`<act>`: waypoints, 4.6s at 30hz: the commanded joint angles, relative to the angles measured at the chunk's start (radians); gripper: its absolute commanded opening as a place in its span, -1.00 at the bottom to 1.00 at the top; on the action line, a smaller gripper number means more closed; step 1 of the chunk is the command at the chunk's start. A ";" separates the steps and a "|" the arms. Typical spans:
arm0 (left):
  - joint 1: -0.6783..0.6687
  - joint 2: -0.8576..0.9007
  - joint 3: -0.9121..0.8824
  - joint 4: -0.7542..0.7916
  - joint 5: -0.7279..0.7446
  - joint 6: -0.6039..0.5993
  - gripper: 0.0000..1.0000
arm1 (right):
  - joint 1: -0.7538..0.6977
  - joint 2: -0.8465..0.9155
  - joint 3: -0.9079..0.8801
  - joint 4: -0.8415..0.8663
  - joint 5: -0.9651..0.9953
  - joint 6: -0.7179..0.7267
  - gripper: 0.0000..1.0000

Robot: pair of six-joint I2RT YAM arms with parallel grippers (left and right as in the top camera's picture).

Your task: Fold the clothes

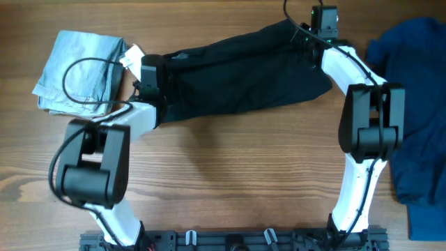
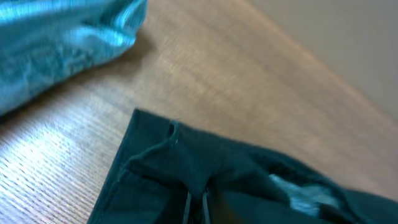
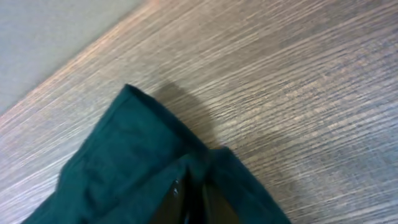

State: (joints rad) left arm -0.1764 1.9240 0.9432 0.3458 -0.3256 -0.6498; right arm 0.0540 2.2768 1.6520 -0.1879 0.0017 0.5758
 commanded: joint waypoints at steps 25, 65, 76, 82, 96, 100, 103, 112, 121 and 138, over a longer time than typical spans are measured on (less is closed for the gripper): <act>0.015 -0.303 0.084 -0.475 0.217 0.173 -0.92 | -0.008 -0.339 0.001 -0.488 -0.254 -0.288 -0.92; -0.024 -0.096 0.085 -0.135 0.261 0.171 -0.92 | 0.058 -0.101 -0.059 0.119 -0.585 -0.404 -0.89; -0.024 -0.079 0.085 -0.137 0.273 0.171 -0.92 | 0.185 -0.025 -0.060 0.180 -0.381 -0.362 -0.91; -0.024 -0.078 0.085 -0.198 0.284 0.171 -0.92 | 0.264 0.035 -0.059 0.260 -0.093 -0.303 -0.89; -0.024 -0.019 0.085 -0.200 0.284 0.175 -0.92 | 0.261 0.085 -0.059 0.581 -0.057 -0.263 -0.80; -0.024 -0.028 0.085 -0.201 0.284 0.175 -0.92 | 0.255 -0.015 -0.059 0.550 -0.058 -0.310 -0.77; -0.024 -0.028 0.085 -0.209 0.284 0.175 -0.92 | 0.251 -0.151 -0.059 0.319 -0.057 -0.315 -0.57; -0.025 -0.062 0.085 -0.233 0.315 0.175 -0.92 | 0.181 -0.483 -0.059 -0.534 0.005 -0.317 -0.91; -0.024 -0.107 0.085 -0.272 0.426 0.174 -0.92 | 0.097 -0.464 -0.265 -0.535 0.027 -0.339 -0.91; -0.024 -0.255 0.085 -0.571 0.467 0.171 -0.92 | 0.021 -0.435 -0.665 -0.055 0.046 -0.337 -0.91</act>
State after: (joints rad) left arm -0.1974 1.7561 1.0256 -0.1890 0.1257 -0.4728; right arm 0.0792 1.8240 0.9981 -0.2451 0.0349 0.2558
